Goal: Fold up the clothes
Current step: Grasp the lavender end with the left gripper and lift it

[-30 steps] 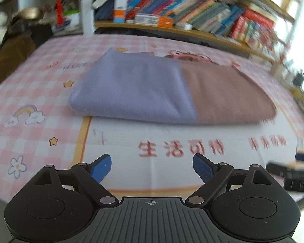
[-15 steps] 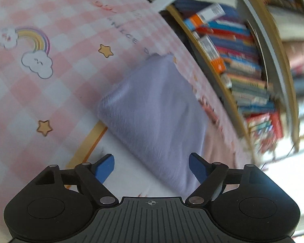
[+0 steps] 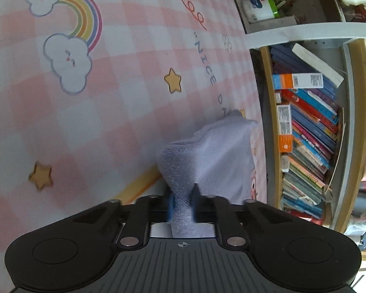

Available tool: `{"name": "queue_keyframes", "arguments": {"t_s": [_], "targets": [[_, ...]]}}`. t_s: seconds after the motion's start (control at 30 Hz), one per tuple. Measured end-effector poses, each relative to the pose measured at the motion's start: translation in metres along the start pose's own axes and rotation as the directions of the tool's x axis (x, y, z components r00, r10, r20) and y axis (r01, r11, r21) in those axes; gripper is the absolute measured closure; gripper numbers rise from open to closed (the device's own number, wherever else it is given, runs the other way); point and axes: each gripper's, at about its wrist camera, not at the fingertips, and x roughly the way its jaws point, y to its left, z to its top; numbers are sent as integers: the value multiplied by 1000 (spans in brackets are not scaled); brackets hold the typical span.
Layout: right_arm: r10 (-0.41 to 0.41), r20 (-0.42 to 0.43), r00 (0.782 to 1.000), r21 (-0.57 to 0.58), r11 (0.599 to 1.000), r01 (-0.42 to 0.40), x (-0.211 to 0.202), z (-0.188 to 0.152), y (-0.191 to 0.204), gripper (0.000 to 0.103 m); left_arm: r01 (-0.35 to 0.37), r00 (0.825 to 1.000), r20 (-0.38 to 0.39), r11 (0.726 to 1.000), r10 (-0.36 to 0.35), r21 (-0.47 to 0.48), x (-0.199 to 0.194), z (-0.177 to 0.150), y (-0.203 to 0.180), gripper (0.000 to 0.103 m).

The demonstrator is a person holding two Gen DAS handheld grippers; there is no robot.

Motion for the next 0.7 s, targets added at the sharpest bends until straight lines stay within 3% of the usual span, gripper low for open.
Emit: {"name": "queue_keyframes", "arguments": {"t_s": [0.07, 0.13, 0.2, 0.23, 0.33, 0.43, 0.53, 0.7], "targets": [[-1, -5, 1000, 5, 1000, 1, 3, 2, 2, 5, -27, 996, 84, 978, 9, 208, -12, -1, -22, 96], [-1, -10, 1000, 10, 1000, 1, 7, 3, 4, 5, -77, 984, 179, 898, -2, 432, -25, -4, -47, 96], [6, -14, 1000, 11, 1000, -5, 10, 6, 7, 5, -86, 976, 215, 822, -45, 563, -37, -7, -65, 96], [12, -16, 1000, 13, 1000, -12, 13, 7, 9, 5, -82, 977, 210, 816, -49, 573, -40, -5, -68, 96], [34, -20, 999, 16, 999, -34, 19, 12, 16, 5, -75, 986, 164, 891, 0, 448, -36, 14, -54, 96], [68, -29, 997, 25, 997, -68, 25, 16, 22, 7, -53, 992, 128, 940, 10, 337, -31, 25, -37, 93], [105, -57, 993, 57, 993, -102, 32, 19, 24, 13, -57, 994, 102, 956, 29, 288, -24, 33, -31, 81], [191, -101, 976, 183, 968, -171, 40, 25, 14, 46, -6, 998, 70, 976, -9, 218, -16, 47, -19, 73]]}}
